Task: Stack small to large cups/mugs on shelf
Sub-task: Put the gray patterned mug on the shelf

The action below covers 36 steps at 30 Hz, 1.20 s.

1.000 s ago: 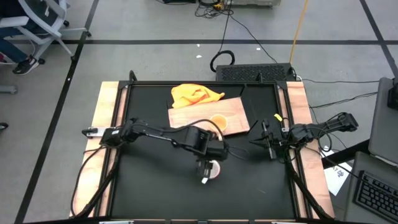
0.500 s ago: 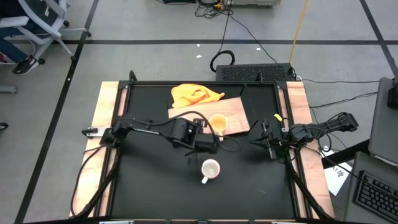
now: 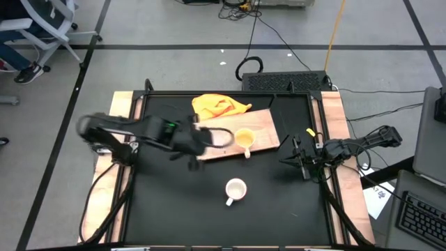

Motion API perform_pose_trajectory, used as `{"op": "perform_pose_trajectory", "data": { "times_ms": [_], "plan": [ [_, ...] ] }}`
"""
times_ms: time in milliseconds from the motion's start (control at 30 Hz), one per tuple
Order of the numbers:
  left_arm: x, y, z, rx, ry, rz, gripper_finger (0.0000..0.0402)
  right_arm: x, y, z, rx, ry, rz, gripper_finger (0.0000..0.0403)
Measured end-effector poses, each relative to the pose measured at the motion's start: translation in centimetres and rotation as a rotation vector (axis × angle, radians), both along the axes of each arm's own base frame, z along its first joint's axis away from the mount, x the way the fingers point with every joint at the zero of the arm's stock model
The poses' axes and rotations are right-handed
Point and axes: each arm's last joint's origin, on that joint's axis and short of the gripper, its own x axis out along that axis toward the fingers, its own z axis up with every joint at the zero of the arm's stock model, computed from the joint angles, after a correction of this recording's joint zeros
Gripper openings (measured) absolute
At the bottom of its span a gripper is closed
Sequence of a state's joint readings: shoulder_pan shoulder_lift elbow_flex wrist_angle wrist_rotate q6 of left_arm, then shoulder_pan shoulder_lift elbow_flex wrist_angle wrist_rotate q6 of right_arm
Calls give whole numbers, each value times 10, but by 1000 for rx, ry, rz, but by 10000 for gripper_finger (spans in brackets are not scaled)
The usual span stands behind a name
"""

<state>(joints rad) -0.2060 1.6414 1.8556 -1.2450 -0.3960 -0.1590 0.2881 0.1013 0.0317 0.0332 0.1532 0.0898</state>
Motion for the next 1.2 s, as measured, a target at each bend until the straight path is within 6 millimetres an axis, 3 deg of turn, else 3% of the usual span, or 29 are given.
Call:
{"op": "perform_pose_trajectory", "data": {
  "times_ms": [133, 300, 433, 567, 867, 1200],
  "plan": [
    [-37, 8, -22, -70, -168, 51, 1, 0, 0, 0, 1, 2, 0, 0],
    [-74, 3, -78, -160, -364, 28, 1, 1, 0, 0, -2, 7, 4, 0],
    [-93, -6, -120, -230, -516, -23, 1, 2, 2, 4, -14, -41, 30, 0],
    [-107, -12, -148, -249, -603, -93, 1, 3, 2, 9, -25, -91, 30, 0],
    [-134, -14, -161, -178, -723, -155, 0, 3, 2, 13, -14, -127, 29, 0],
    [-167, 0, -182, -178, -835, -158, 0, 3, 2, 11, 6, -109, 29, 0]
  ]
}}
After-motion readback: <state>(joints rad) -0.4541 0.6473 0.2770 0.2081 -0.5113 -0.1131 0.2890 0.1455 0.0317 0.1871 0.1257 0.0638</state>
